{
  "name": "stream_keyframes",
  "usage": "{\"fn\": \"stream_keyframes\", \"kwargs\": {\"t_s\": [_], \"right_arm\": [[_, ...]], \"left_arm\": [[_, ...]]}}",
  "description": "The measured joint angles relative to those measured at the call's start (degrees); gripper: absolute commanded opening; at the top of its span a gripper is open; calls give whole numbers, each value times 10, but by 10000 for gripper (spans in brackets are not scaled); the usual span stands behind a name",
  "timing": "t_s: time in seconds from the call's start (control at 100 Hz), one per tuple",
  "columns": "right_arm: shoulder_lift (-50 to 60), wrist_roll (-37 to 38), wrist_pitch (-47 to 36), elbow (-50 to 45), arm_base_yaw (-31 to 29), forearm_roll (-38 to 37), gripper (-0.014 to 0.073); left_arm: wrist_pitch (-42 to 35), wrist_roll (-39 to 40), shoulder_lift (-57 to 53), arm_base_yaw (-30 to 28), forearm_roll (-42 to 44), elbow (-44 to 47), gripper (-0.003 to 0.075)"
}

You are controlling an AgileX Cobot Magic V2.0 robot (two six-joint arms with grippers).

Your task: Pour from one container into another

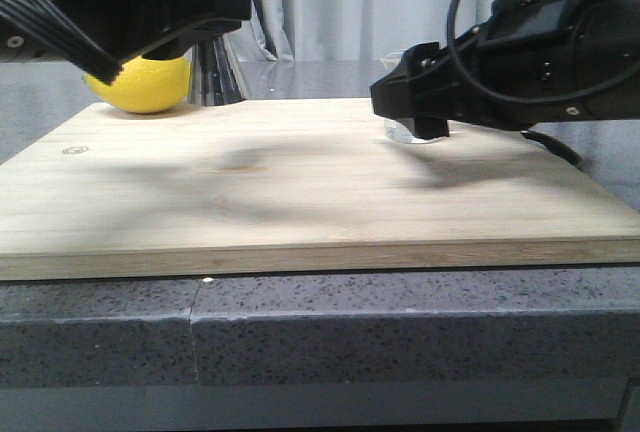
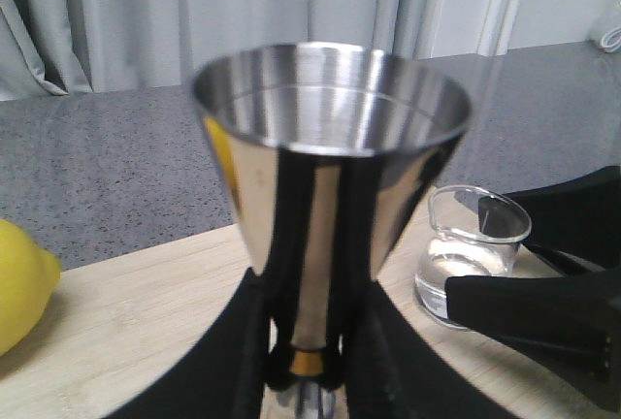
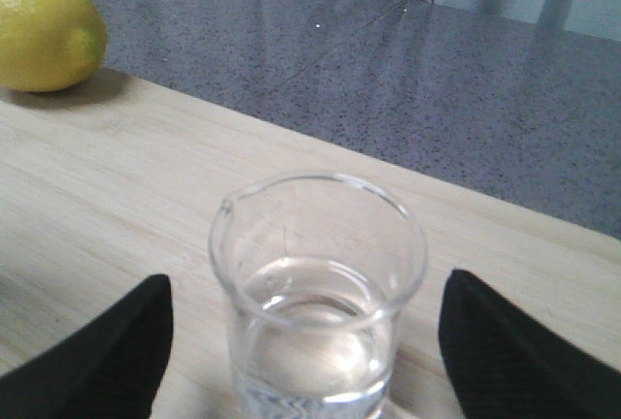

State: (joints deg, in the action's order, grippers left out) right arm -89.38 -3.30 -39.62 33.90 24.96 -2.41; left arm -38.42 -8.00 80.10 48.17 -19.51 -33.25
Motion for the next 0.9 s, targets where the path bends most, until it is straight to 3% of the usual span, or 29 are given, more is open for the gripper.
{"fn": "stream_keyframes", "kwargs": {"t_s": [0.47, 0.9], "right_arm": [[-38, 7, -15, 21, 0, -9, 494], [-41, 10, -19, 21, 0, -9, 309]], "left_arm": [[1, 0, 0, 0, 0, 0, -12], [1, 0, 0, 0, 0, 0, -12]]}}
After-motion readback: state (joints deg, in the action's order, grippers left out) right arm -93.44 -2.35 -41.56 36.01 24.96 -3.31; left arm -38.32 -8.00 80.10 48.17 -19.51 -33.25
